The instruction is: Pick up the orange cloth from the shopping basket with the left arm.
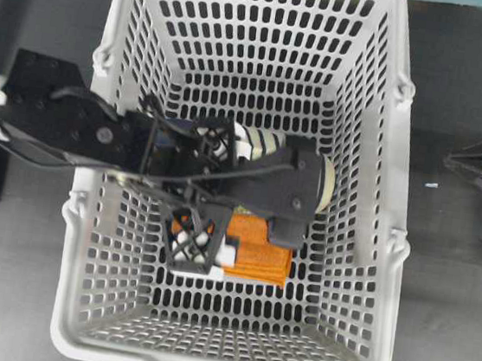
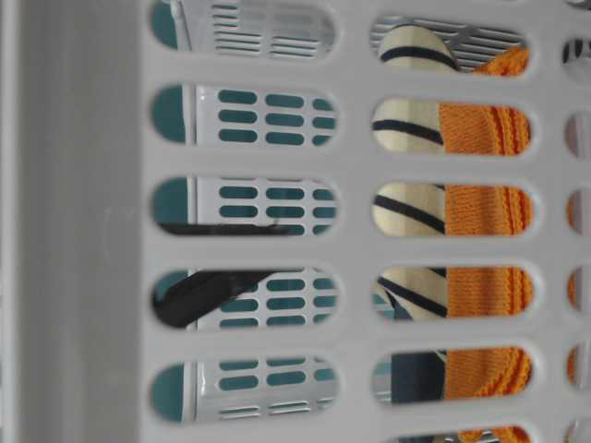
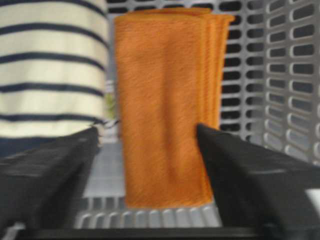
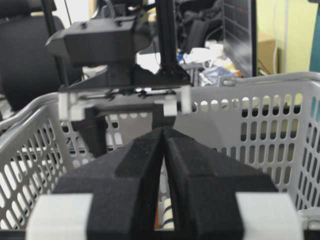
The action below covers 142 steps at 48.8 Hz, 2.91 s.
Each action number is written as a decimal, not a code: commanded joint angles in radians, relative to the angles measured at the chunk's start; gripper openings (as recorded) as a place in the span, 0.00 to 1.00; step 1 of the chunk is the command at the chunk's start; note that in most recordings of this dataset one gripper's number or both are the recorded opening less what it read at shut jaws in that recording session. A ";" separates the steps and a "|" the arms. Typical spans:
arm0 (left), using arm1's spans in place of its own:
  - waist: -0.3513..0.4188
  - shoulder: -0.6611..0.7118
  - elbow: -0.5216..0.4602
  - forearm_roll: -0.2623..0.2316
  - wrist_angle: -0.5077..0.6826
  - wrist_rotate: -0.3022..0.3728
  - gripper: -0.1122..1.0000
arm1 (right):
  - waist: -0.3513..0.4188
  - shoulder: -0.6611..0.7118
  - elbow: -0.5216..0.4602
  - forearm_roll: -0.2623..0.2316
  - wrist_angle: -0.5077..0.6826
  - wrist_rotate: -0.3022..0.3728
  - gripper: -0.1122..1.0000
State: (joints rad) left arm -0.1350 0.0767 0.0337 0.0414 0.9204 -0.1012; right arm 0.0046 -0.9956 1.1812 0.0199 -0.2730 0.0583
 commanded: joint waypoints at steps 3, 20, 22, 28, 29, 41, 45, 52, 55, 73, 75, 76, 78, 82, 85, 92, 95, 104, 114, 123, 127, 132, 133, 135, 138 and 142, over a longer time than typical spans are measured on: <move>-0.014 0.014 -0.009 0.003 -0.009 -0.026 0.91 | 0.002 0.005 -0.006 0.006 0.018 0.003 0.09; -0.018 0.072 0.061 0.002 -0.089 -0.081 0.91 | 0.002 0.003 -0.006 0.006 0.043 0.002 0.09; -0.020 0.080 0.069 0.002 -0.094 -0.083 0.91 | 0.002 0.002 -0.006 0.006 0.043 0.002 0.09; -0.020 0.101 0.097 0.002 -0.112 -0.083 0.91 | 0.002 -0.003 -0.006 0.006 0.043 0.002 0.09; -0.021 0.103 0.101 0.003 -0.117 -0.083 0.91 | 0.002 -0.003 -0.006 0.006 0.043 0.002 0.09; -0.020 0.101 0.150 0.002 -0.169 -0.083 0.91 | 0.002 -0.003 0.000 0.006 0.052 0.002 0.09; -0.020 0.100 0.164 0.003 -0.176 -0.081 0.91 | 0.002 -0.003 0.002 0.006 0.057 0.002 0.09; -0.020 0.097 0.175 0.003 -0.183 -0.078 0.90 | 0.002 -0.003 0.002 0.006 0.057 0.002 0.09; -0.020 0.095 0.178 0.002 -0.181 -0.078 0.87 | 0.000 -0.003 0.003 0.006 0.057 0.002 0.09; -0.020 0.080 0.170 0.003 -0.176 -0.072 0.23 | 0.000 -0.003 0.006 0.006 0.057 0.002 0.09; -0.018 0.075 0.169 0.003 -0.175 -0.071 0.23 | 0.000 -0.003 0.006 0.006 0.057 0.002 0.09; -0.018 0.072 0.167 0.003 -0.173 -0.071 0.23 | 0.000 -0.005 0.006 0.006 0.057 0.002 0.09; -0.018 0.066 0.164 0.003 -0.170 -0.071 0.23 | 0.002 -0.005 0.006 0.006 0.057 0.002 0.09; -0.018 0.048 0.146 0.003 -0.155 -0.071 0.23 | 0.000 -0.008 0.006 0.006 0.057 0.002 0.09; -0.018 0.029 0.110 0.003 -0.129 -0.069 0.23 | 0.000 -0.009 0.008 0.006 0.057 0.002 0.09; -0.017 -0.008 0.000 0.003 -0.035 -0.069 0.23 | 0.000 -0.017 0.012 0.006 0.057 0.002 0.09; -0.017 -0.017 -0.061 0.003 0.026 -0.067 0.23 | 0.000 -0.021 0.014 0.006 0.057 0.002 0.09; -0.015 -0.025 -0.261 0.003 0.256 -0.067 0.23 | 0.000 -0.037 0.020 0.006 0.057 0.002 0.09; -0.015 -0.009 -0.474 0.003 0.454 -0.067 0.23 | 0.000 -0.051 0.021 0.008 0.057 0.002 0.09; -0.014 0.038 -0.569 0.003 0.523 -0.069 0.23 | -0.002 -0.051 0.021 0.006 0.064 0.002 0.09; -0.015 0.046 -0.578 0.003 0.529 -0.069 0.23 | -0.002 -0.052 0.021 0.006 0.064 0.003 0.09; -0.015 0.048 -0.578 0.003 0.534 -0.069 0.23 | -0.002 -0.052 0.021 0.006 0.064 0.003 0.09; -0.015 0.048 -0.578 0.003 0.534 -0.069 0.23 | -0.002 -0.052 0.021 0.006 0.064 0.003 0.09; -0.014 0.048 -0.578 0.005 0.534 -0.069 0.23 | -0.002 -0.052 0.021 0.006 0.064 0.002 0.09; -0.014 0.048 -0.578 0.003 0.534 -0.069 0.23 | -0.002 -0.052 0.021 0.006 0.064 0.003 0.09; -0.011 0.048 -0.578 0.003 0.534 -0.069 0.23 | -0.002 -0.054 0.021 0.006 0.064 0.003 0.09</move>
State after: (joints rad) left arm -0.1519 0.1427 -0.5216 0.0414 1.4557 -0.1687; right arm 0.0046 -1.0538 1.2088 0.0230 -0.2025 0.0598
